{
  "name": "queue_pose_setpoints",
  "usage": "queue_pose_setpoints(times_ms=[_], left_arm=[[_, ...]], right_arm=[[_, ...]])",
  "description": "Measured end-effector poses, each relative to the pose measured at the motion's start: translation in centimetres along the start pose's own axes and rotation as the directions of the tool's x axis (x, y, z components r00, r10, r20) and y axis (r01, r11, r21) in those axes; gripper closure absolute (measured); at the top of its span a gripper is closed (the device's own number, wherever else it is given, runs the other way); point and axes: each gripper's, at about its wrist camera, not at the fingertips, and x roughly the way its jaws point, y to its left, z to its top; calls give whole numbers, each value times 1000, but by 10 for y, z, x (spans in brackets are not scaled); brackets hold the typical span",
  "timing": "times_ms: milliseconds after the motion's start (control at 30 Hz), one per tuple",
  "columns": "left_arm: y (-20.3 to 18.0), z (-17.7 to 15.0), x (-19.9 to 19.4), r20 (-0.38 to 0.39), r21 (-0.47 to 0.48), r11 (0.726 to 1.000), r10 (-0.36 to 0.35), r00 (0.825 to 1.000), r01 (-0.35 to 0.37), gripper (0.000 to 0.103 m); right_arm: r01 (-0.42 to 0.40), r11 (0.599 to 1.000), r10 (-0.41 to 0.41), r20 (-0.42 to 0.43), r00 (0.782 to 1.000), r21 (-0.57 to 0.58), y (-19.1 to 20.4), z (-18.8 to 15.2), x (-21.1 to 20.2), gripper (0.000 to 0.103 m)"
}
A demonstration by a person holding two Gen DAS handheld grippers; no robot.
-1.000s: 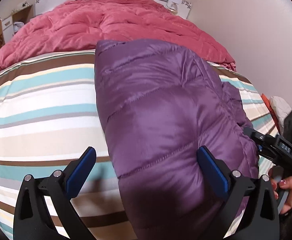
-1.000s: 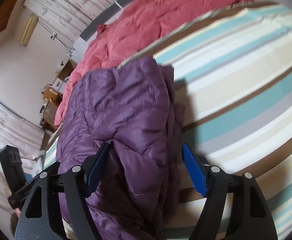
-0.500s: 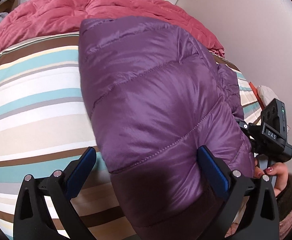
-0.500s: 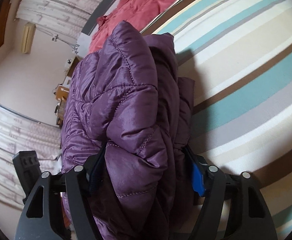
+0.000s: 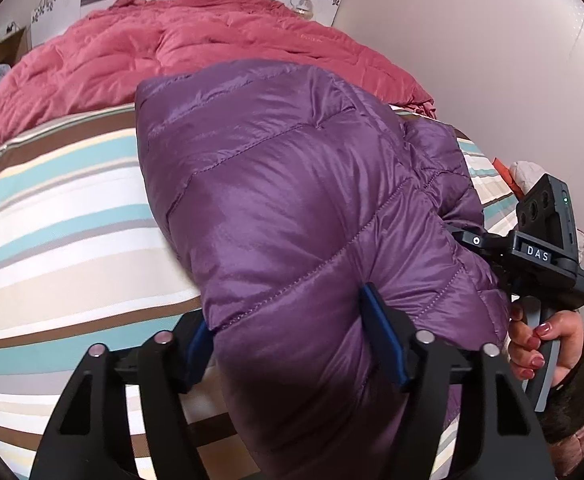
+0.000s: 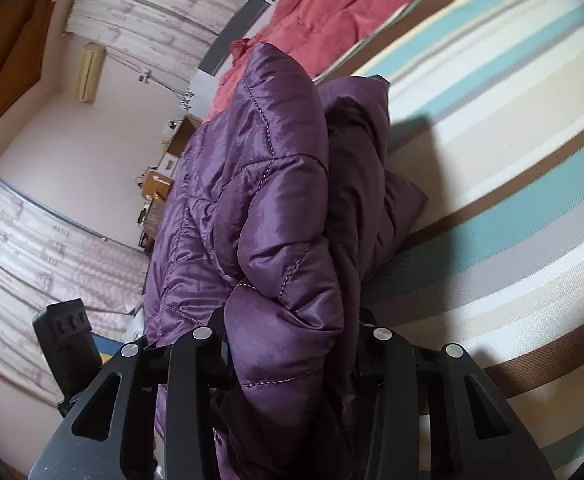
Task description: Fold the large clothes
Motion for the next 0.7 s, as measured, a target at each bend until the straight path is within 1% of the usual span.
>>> queue_pose_setpoints(times_ms=[67,133,267,367,500,700], left_arm=[[-2,-1,-4,15,4,1000,10,1000,-10,43],[-5,-1,-8,31,16,1000,26,999,-26,46],[-13,-3,-17,53,40,998,52,997,-54,49],[-16,-4,-24,69,46,997,56,996,-59,51],[-18,-7,-33,93,55,996,65,994,-70,52],[-15,-12,-54,135,53,995,79,988,-86,53]], right_arm=[[-9,1000,9,9,1000,-15,3,-1,-2,66],[-17,999,18,21,1000,-38,6,-3,-6,67],[-26,997,29,35,999,-66,12,-4,-9,67],[-40,996,44,46,998,-84,13,-7,-14,67],[-57,993,63,60,996,-100,15,-12,-23,67],[-76,987,87,78,993,-139,36,-9,-21,67]])
